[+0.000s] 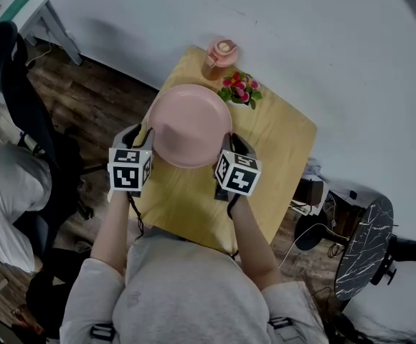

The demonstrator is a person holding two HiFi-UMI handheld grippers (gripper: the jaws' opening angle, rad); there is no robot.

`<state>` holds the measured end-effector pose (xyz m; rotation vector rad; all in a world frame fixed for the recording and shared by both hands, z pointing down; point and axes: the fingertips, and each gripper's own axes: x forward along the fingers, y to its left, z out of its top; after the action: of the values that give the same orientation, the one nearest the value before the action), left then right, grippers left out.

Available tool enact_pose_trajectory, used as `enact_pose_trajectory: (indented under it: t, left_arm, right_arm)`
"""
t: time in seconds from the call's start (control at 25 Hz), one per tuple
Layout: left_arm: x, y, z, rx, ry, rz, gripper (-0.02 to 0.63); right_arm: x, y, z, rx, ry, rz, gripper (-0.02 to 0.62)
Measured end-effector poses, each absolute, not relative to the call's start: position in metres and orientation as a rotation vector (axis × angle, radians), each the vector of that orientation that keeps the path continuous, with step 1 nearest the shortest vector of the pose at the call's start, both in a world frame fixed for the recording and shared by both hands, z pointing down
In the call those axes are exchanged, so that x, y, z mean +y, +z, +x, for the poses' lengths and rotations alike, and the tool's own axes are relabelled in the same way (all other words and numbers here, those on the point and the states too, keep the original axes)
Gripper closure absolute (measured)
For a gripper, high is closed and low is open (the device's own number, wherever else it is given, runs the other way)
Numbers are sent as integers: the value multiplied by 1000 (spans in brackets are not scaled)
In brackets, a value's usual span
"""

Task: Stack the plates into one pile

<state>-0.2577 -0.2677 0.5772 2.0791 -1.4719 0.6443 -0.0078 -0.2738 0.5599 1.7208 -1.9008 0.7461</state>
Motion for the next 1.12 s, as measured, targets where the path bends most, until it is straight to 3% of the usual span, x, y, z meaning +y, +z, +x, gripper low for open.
enact_pose_trajectory:
  t: [0.44, 1.12]
  left_arm:
    - [-237, 511, -255, -1667, 466, 2123, 546]
    - [-164, 395, -216, -1879, 203, 2292, 546]
  right_arm:
    - [-245, 499, -38, -2199, 538, 1566, 593]
    - [-183, 390, 3, -2453, 319, 1617, 592]
